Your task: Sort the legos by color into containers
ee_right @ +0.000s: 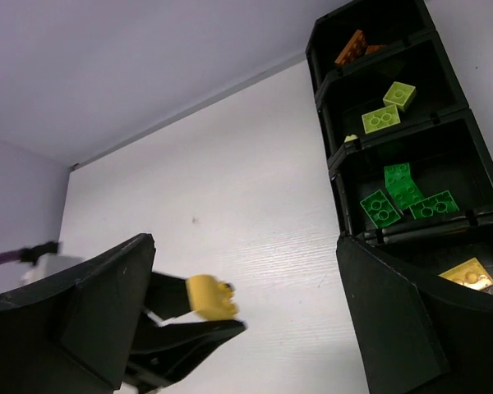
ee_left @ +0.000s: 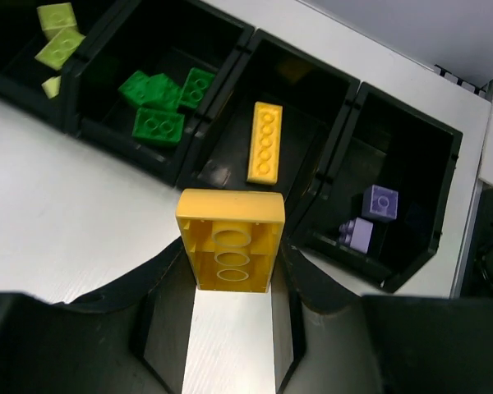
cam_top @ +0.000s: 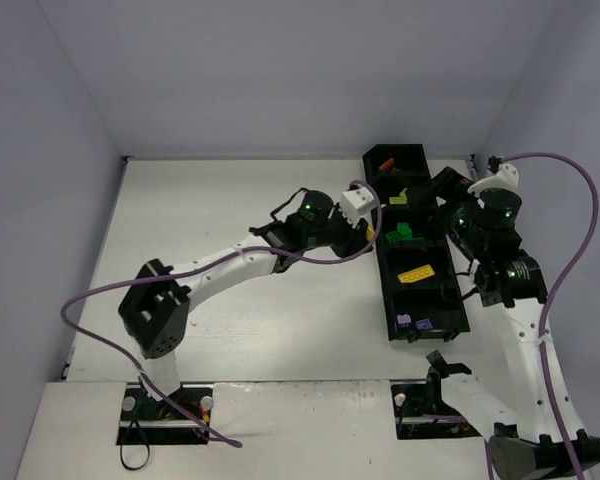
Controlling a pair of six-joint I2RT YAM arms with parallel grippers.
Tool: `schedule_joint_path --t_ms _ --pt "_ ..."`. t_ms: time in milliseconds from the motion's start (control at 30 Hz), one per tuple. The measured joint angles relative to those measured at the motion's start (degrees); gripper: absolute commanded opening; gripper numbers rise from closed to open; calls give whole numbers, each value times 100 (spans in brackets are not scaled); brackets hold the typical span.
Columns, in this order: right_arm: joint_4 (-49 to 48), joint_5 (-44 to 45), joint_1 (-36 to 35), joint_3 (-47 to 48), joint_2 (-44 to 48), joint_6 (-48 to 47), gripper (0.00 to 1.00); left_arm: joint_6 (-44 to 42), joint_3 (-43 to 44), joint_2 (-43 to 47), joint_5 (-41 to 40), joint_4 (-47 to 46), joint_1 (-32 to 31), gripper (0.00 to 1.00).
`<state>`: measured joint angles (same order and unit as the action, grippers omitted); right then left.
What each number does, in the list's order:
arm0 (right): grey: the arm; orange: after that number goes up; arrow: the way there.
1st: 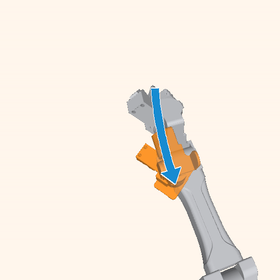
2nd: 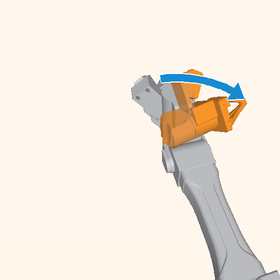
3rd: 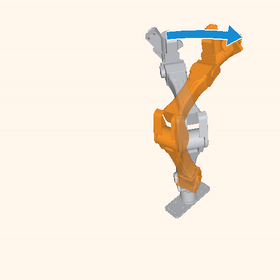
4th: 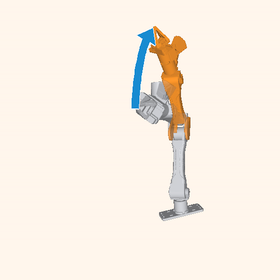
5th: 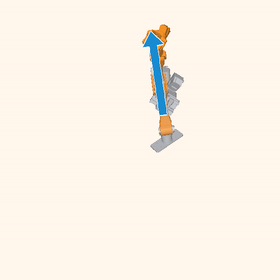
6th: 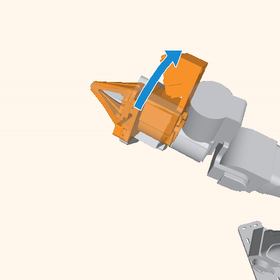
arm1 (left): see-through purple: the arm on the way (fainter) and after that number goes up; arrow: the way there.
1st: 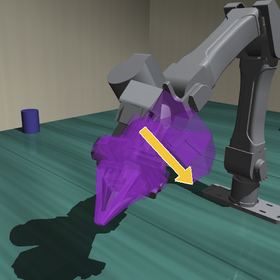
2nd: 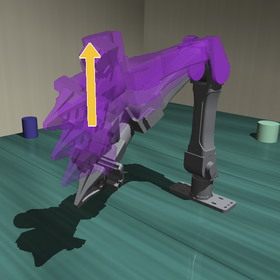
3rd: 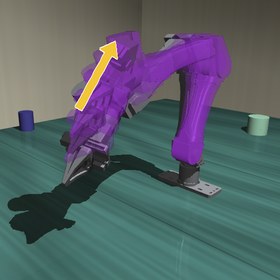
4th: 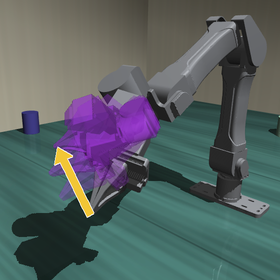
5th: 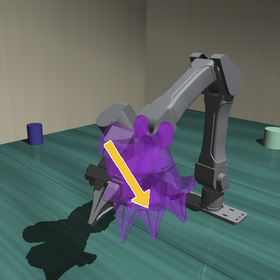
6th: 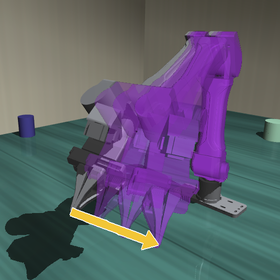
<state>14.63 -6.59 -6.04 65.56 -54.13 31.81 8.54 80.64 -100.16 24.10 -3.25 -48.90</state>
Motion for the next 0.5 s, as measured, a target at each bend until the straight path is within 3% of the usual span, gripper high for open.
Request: schedule_joint_path --t_ms 200,500 --pt "79 -35 0 -46 634 28 92 68 979 -1185 -39 -221 -501 8" --pt "170 -227 0 -44 1067 -103 94 264 1816 -2315 -361 -348 -791 22"
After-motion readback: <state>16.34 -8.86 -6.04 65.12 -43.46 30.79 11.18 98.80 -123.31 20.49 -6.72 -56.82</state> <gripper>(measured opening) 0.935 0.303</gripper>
